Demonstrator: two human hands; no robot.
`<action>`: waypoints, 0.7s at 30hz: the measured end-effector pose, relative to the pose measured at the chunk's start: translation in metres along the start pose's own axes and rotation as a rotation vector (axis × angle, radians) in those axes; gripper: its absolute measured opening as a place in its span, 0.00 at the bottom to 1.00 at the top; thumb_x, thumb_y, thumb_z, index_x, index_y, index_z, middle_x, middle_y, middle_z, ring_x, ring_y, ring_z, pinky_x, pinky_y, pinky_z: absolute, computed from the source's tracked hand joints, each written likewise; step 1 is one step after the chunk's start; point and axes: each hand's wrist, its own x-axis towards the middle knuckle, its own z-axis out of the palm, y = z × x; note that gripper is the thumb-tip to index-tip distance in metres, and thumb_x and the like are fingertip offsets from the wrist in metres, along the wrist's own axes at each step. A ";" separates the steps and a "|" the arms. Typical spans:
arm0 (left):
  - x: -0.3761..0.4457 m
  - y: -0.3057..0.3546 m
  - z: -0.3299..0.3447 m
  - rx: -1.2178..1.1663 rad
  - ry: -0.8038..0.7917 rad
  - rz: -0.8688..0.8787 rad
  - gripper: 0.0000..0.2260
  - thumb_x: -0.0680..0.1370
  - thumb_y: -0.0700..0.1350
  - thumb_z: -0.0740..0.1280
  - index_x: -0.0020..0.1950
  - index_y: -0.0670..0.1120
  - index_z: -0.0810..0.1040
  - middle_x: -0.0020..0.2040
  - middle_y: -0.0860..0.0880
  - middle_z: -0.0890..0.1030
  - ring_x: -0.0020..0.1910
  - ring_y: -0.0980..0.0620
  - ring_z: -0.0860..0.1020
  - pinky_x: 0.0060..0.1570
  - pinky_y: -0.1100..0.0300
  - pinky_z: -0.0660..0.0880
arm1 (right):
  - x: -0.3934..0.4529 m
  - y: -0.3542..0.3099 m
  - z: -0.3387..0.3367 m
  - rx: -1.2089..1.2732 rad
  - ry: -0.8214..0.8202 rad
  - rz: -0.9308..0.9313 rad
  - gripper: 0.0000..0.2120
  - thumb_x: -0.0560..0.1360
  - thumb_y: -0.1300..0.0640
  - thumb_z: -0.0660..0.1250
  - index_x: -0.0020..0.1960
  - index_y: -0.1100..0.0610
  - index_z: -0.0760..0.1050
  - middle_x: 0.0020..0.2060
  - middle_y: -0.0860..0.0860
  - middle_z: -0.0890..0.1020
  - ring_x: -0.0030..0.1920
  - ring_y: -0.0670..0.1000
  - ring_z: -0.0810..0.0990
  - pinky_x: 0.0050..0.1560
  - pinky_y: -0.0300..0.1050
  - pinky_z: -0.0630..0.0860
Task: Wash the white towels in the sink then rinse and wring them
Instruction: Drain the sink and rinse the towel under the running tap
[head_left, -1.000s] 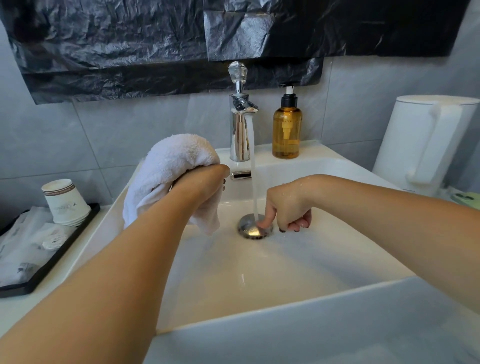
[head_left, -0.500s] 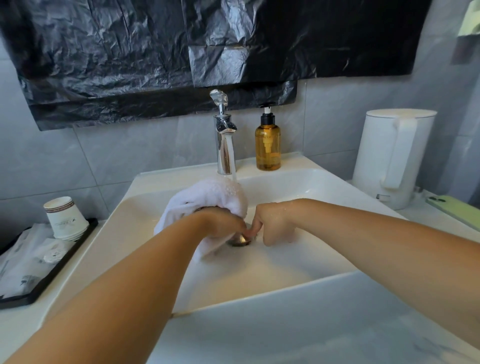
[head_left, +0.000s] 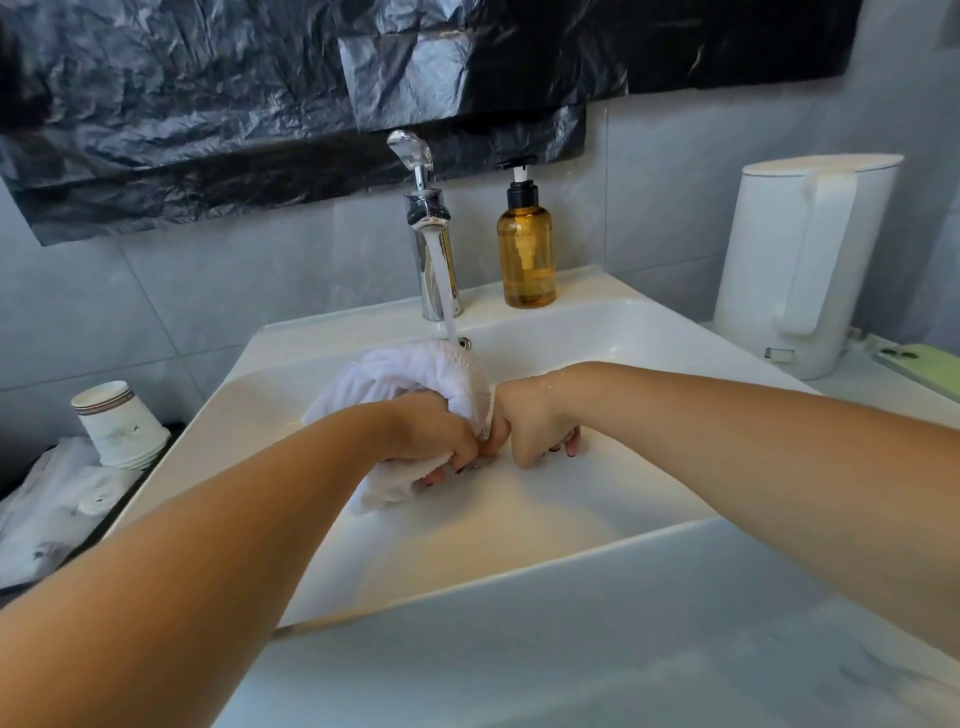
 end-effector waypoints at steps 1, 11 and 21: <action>0.000 0.000 0.000 -0.014 0.026 0.001 0.04 0.70 0.37 0.68 0.37 0.45 0.79 0.34 0.49 0.78 0.33 0.51 0.76 0.33 0.62 0.74 | 0.000 0.000 -0.001 0.025 -0.005 -0.001 0.23 0.70 0.66 0.61 0.61 0.53 0.80 0.29 0.52 0.73 0.29 0.53 0.72 0.37 0.44 0.79; -0.011 0.001 -0.021 0.476 0.140 0.140 0.11 0.70 0.51 0.75 0.37 0.55 0.74 0.37 0.57 0.75 0.40 0.55 0.76 0.37 0.65 0.69 | -0.002 0.022 -0.023 1.024 0.236 -0.084 0.17 0.76 0.45 0.65 0.55 0.58 0.79 0.43 0.55 0.82 0.43 0.54 0.81 0.46 0.46 0.76; -0.008 -0.003 -0.041 -0.725 -0.087 0.470 0.24 0.74 0.56 0.70 0.66 0.45 0.78 0.62 0.42 0.81 0.65 0.43 0.77 0.67 0.46 0.73 | -0.011 0.009 -0.030 1.294 0.521 -0.420 0.13 0.72 0.68 0.72 0.51 0.55 0.77 0.48 0.55 0.82 0.50 0.54 0.82 0.52 0.53 0.78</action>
